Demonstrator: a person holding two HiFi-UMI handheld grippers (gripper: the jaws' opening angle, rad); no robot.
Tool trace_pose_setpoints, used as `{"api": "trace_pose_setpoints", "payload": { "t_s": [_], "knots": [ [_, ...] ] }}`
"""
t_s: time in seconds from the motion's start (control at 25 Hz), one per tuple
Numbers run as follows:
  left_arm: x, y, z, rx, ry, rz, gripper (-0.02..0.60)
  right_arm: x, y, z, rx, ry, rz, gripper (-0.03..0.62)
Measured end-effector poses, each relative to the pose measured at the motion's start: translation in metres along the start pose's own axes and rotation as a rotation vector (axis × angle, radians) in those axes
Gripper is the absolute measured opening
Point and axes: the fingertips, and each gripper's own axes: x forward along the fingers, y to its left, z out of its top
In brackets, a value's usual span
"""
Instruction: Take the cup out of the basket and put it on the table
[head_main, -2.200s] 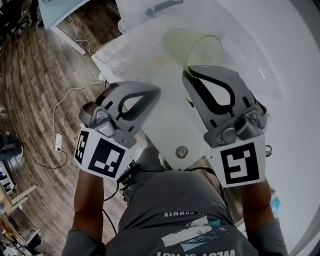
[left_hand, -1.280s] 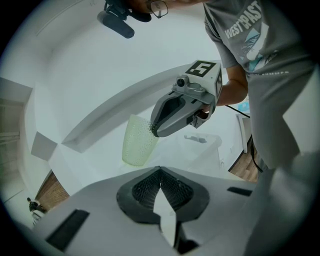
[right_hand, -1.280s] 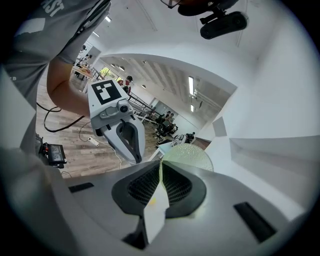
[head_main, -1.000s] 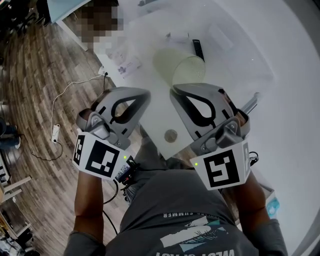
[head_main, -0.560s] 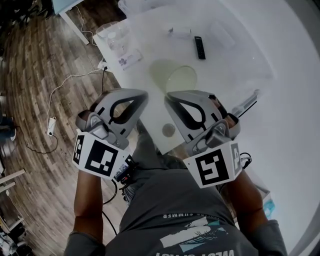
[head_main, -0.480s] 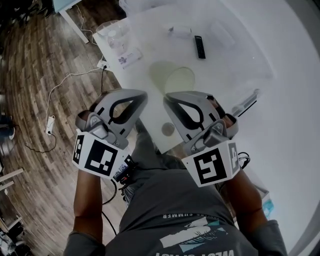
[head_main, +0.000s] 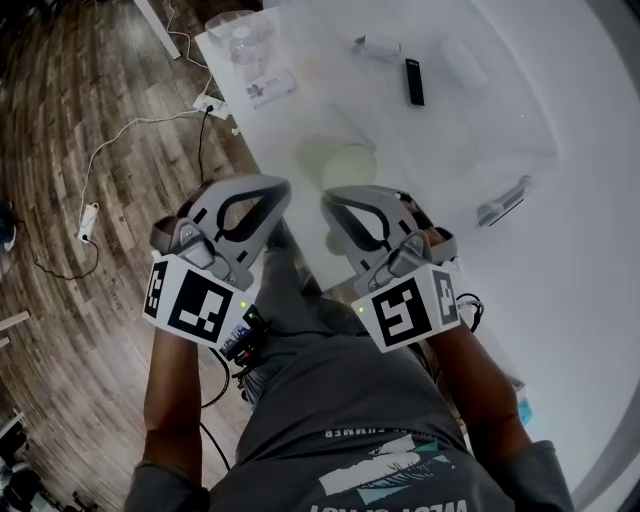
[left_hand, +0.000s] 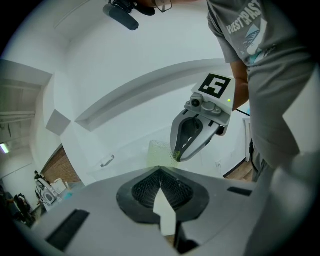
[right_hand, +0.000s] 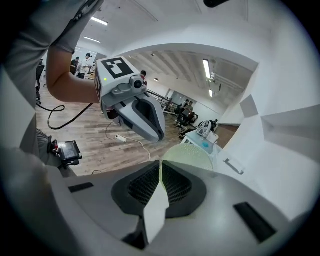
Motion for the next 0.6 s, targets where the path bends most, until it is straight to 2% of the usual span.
{"api": "trace_pose_setpoints", "payload": {
  "t_s": [0.6],
  "knots": [
    [-0.026,-0.021,-0.047,-0.102,0.049,0.031,0.011,0.051,0.060,-0.059,0.037,0.120,0.146,0.031]
  ]
}}
